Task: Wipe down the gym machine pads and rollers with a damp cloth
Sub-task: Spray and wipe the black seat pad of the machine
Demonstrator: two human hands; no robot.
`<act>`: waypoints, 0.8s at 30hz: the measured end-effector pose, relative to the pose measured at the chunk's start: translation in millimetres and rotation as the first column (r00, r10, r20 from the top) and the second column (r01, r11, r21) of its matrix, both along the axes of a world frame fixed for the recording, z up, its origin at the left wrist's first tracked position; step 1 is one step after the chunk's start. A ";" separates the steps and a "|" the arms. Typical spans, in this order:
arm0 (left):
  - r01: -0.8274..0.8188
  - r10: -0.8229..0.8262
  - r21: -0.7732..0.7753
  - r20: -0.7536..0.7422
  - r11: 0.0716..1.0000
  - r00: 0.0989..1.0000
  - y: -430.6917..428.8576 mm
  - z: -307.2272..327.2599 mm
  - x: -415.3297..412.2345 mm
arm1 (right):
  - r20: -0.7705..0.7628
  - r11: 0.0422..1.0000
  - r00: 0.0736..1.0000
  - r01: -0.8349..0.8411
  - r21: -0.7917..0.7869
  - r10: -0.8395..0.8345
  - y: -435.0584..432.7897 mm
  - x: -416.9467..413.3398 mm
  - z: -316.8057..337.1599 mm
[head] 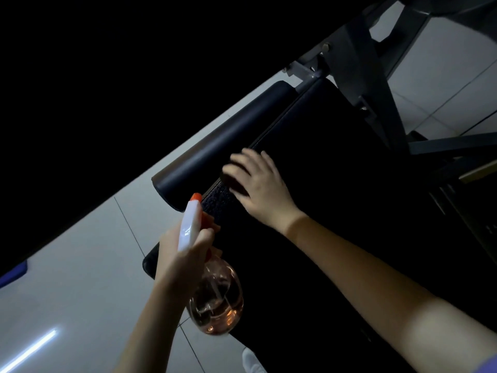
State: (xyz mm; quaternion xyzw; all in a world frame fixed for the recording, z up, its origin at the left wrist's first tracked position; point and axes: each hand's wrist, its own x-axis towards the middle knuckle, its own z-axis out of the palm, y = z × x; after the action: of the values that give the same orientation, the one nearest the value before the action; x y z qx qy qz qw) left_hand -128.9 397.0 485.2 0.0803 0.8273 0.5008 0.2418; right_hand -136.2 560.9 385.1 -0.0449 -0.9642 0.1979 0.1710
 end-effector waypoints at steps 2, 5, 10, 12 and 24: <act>0.016 -0.016 -0.003 0.024 1.000 1.000 4.0 -3.0 -2.1 | 0.035 0.980 0.985 -0.174 0.099 0.171 28.7 10.6 -2.0; 0.027 -0.026 -0.019 0.065 0.999 0.998 8.1 -8.5 -7.0 | 0.049 0.985 0.996 -0.079 0.154 0.073 76.4 9.2 -0.3; 0.077 -0.076 -0.033 0.048 0.996 0.996 18.9 -13.2 -12.0 | 0.153 0.860 0.868 0.492 -0.135 -0.472 109.1 -7.6 11.6; 0.086 -0.083 -0.043 0.064 0.995 0.995 23.7 -14.3 -12.0 | 0.106 0.911 0.920 0.389 -0.135 -0.377 92.4 -6.9 10.3; 0.213 -0.220 0.058 0.195 0.975 0.956 72.8 6.4 -13.6 | 0.101 0.998 0.993 0.054 0.014 -0.055 115.5 55.2 -10.5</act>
State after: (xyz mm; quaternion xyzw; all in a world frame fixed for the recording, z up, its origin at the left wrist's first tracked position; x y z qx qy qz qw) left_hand -142.4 469.8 491.6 0.1240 0.7759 0.4917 0.3754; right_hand -81.0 676.4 374.6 -0.0801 -0.9711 0.1853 0.1274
